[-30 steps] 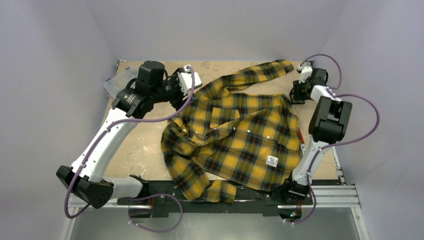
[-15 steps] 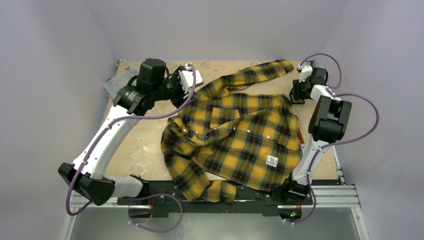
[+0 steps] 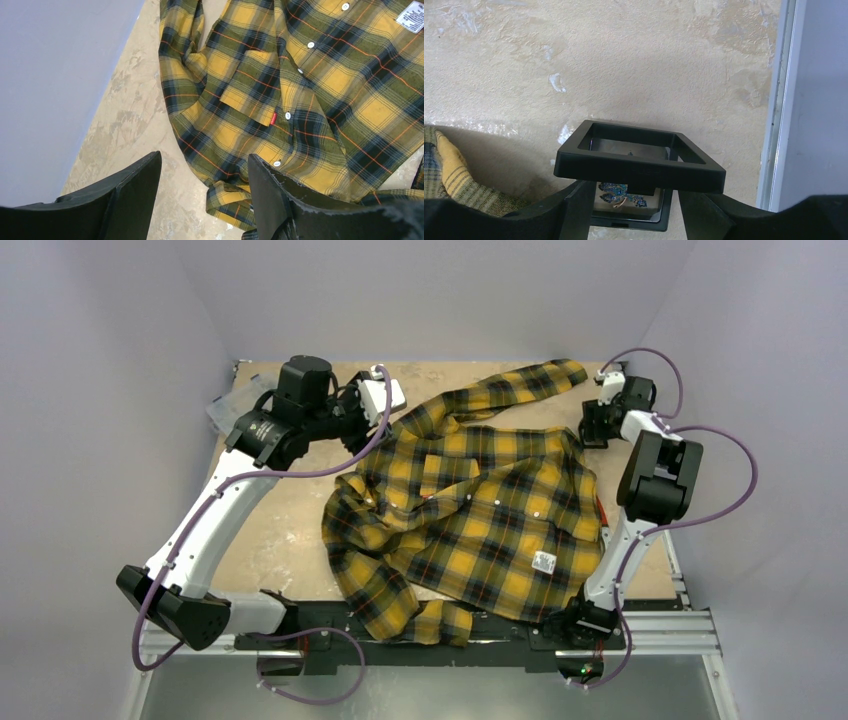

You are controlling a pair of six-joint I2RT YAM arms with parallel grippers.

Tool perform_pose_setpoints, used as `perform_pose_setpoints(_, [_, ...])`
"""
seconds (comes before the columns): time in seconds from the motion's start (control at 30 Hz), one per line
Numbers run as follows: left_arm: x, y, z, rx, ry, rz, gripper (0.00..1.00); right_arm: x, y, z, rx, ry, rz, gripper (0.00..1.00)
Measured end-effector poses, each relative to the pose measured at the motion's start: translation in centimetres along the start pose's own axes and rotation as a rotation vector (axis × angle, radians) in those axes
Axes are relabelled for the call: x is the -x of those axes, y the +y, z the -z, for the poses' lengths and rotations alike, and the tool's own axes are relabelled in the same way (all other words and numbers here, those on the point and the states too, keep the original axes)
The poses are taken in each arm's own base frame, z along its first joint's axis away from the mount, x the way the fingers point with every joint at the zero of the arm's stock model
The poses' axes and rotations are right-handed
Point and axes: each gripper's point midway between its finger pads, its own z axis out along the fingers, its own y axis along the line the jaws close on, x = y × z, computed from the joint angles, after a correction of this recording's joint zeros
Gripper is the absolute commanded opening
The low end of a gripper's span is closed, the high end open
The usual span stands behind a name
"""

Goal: Remove the brooch from the garment

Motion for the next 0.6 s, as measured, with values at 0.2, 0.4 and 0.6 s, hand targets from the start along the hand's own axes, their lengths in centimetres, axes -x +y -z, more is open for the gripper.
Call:
perform_pose_setpoints(0.2, [0.0, 0.0, 0.0, 0.0, 0.001, 0.004, 0.66, 0.1, 0.0, 0.2, 0.001, -0.001, -0.007, 0.82])
perform_pose_setpoints(0.4, [0.0, -0.1, 0.0, 0.002, 0.002, 0.026, 0.67, 2.0, -0.2, 2.5, -0.009, -0.04, -0.001, 0.85])
perform_pose_setpoints(0.6, [0.0, -0.2, 0.0, 0.004, 0.001, 0.055, 0.9, 4.5, -0.5, 6.3, -0.034, -0.105, 0.016, 0.88])
